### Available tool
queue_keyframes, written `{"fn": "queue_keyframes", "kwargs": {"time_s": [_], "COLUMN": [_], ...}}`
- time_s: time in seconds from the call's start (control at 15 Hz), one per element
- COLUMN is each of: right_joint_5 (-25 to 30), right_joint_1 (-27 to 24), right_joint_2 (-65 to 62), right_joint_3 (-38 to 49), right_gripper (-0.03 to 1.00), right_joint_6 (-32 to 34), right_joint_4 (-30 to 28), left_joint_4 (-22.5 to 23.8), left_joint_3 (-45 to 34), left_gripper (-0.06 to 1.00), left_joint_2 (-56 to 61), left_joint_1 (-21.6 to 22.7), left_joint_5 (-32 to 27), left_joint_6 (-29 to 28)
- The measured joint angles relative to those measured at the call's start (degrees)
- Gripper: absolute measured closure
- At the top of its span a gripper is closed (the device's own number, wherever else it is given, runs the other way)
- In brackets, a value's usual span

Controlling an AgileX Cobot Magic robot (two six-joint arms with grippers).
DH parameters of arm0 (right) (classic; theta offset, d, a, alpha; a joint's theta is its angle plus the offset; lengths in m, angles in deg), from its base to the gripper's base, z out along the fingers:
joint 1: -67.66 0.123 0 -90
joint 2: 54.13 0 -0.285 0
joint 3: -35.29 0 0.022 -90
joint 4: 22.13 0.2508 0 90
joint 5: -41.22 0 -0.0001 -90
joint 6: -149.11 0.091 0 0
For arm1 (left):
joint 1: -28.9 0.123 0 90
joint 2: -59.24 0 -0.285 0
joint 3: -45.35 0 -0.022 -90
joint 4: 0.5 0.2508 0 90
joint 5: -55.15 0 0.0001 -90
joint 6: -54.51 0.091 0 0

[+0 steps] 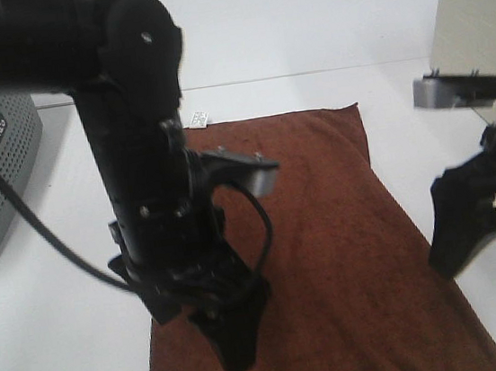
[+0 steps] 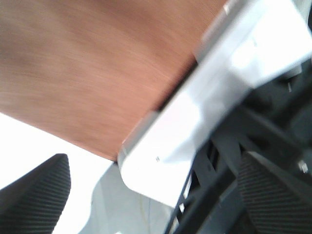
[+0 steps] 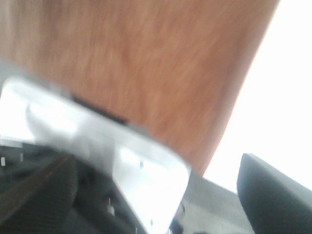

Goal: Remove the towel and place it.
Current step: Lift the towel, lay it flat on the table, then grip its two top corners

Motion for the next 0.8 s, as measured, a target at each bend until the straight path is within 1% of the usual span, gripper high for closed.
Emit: {"fn": "queue_keyframes", "kwargs": {"time_s": [0.07, 0.2, 0.27, 0.47, 0.6, 0.8], "right_joint_5": [-0.69, -1.26, -1.26, 0.63, 2.69, 5.39], "right_joint_1": [-3.9, -11.0, -12.78, -13.41, -13.41, -13.41], "right_joint_2": [0.0, 1.6, 3.67, 14.84, 23.89, 36.96], "right_joint_3": [-3.84, -11.92, -16.1, -30.48, -40.74, -54.95], "right_gripper": [0.12, 0.12, 0.12, 0.12, 0.12, 0.12], "right_joint_6": [-0.34, -2.52, -3.61, -4.7, -5.16, -5.16], "right_joint_4": [0.34, 4.64, 6.59, 7.56, 7.51, 6.76], "left_joint_4": [0.17, 0.23, 0.23, 0.11, -0.52, -2.06], "left_joint_3": [2.01, 6.93, 9.45, 18.45, 24.01, 29.91], "left_gripper": [0.09, 0.09, 0.09, 0.09, 0.09, 0.09], "left_joint_2": [0.0, 0.0, -0.29, -4.53, -9.11, -14.95], "left_joint_1": [3.84, 11.52, 15.24, 23.95, 27.39, 29.97], "left_joint_5": [0.06, 0.92, 1.55, 2.35, 2.98, 6.7], "left_joint_6": [0.52, 1.6, 2.01, 2.18, 2.18, 2.18]}}
